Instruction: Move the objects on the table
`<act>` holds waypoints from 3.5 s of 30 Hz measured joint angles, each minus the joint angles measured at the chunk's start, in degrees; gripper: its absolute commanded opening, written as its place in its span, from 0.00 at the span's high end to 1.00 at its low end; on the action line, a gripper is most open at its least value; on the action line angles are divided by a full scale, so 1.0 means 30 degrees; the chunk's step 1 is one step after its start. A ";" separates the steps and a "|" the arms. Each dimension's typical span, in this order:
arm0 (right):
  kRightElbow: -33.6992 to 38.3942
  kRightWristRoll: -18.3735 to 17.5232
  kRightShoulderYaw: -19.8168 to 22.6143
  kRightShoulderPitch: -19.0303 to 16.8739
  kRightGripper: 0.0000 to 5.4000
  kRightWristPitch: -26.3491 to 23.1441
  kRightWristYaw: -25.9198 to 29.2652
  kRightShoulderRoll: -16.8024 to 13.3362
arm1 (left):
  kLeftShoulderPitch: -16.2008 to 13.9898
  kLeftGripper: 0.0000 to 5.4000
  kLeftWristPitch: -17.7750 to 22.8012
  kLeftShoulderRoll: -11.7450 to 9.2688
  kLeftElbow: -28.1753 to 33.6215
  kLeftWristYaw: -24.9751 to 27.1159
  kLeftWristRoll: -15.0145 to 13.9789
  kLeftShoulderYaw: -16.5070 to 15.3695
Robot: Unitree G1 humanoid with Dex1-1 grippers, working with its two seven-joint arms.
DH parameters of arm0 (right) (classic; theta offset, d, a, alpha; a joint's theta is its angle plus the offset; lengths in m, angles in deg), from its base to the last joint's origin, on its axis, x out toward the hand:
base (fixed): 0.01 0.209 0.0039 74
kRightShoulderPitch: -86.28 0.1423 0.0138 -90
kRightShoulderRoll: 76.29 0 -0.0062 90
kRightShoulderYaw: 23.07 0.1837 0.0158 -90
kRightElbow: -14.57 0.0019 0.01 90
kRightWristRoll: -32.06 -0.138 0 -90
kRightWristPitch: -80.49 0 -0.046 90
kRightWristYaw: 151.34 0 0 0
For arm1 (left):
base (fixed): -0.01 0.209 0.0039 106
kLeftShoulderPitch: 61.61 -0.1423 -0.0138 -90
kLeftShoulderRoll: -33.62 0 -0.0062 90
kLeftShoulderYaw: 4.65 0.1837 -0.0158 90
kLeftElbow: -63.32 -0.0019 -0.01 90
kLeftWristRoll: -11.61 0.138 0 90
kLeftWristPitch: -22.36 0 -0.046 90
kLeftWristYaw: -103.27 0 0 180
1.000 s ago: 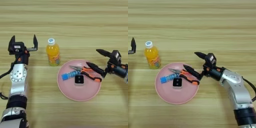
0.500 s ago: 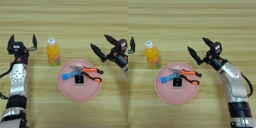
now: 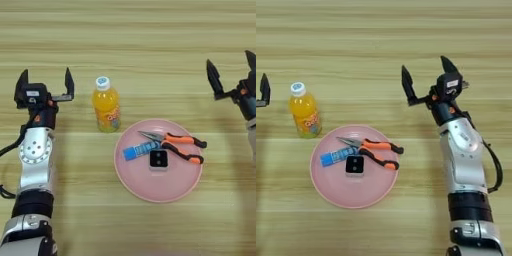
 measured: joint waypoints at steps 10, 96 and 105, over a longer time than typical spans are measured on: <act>-0.2660 0.2500 0.0002 0.0093 0.01 0.2819 -0.2886 0.0006 | 0.0002 0.00 -0.0024 -0.0007 0.0002 -0.0003 -0.0006 -0.0021; -0.8114 0.2675 0.0009 0.0929 0.00 0.7004 -0.4465 -0.0009 | -0.2567 0.35 1.0555 -0.0931 0.6542 0.7112 -0.2677 0.4612; -0.8117 0.2643 -0.0013 0.0929 0.00 0.7003 -0.4366 -0.0011 | -0.2518 0.37 1.0450 -0.0920 0.6501 0.7123 -0.2242 0.4630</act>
